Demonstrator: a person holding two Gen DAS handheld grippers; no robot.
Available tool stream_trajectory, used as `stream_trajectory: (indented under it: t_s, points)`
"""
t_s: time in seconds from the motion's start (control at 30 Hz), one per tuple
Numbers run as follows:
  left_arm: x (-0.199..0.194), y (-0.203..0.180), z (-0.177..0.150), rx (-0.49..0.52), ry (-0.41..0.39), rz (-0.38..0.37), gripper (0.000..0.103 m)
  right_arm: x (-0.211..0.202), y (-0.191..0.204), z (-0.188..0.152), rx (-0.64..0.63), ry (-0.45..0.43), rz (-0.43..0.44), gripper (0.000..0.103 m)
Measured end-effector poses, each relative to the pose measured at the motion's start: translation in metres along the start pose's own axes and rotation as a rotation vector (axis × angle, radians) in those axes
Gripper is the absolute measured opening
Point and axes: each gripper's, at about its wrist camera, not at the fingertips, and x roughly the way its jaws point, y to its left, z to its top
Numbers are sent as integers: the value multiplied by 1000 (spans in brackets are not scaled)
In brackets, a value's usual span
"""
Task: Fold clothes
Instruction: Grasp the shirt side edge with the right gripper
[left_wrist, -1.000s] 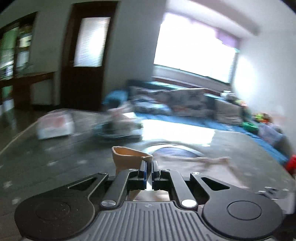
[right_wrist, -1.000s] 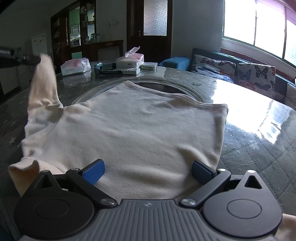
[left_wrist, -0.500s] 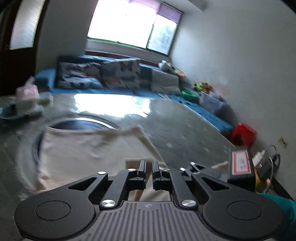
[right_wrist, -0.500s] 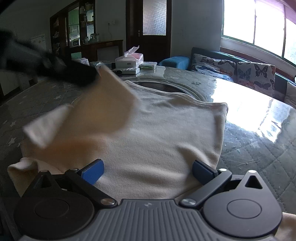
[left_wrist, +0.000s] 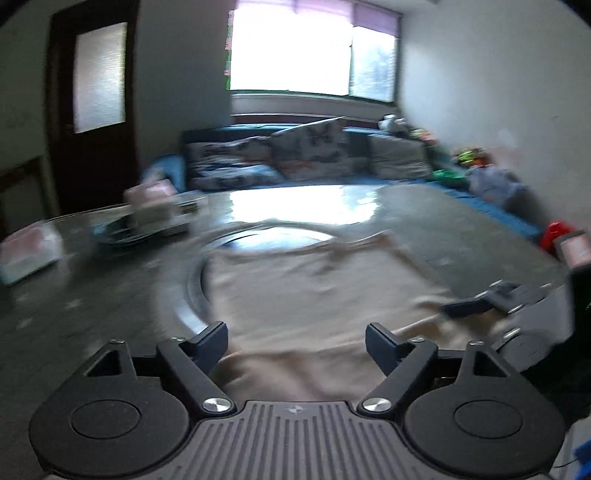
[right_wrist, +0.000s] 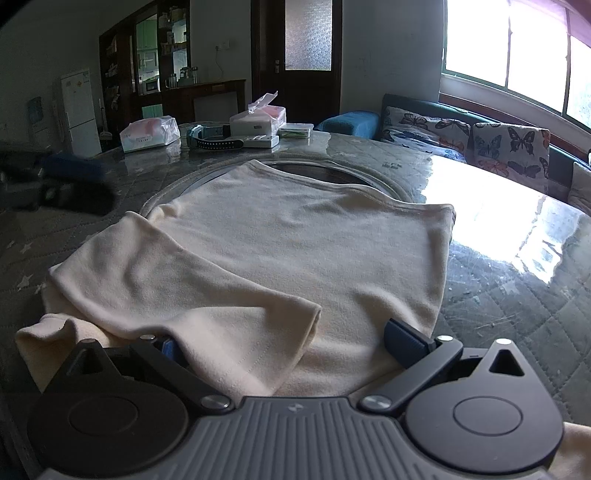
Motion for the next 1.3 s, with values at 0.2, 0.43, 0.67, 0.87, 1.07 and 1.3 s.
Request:
stream_trajectory:
  t_s: [0.2, 0.43, 0.67, 0.87, 1.07, 1.3]
  points:
    - [-9, 36, -18, -50, 30, 91, 84, -4, 2, 0, -14, -10, -8, 98]
    - [-11, 51, -29, -81, 53, 104, 84, -23, 11, 1, -86, -22, -41, 83]
    - [-6, 47, -30, -73, 62, 91, 88, -41, 21, 0, -122, -56, -47, 48]
    - [-4, 46, -29, -63, 72, 90, 94, -47, 26, -3, -149, -60, -46, 14]
    - [0, 46, -29, -54, 86, 90, 96, -61, 26, -3, -164, -82, -115, 5]
    - [0, 45, -24, -37, 78, 102, 95, -64, 28, -14, -225, -35, -139, 12]
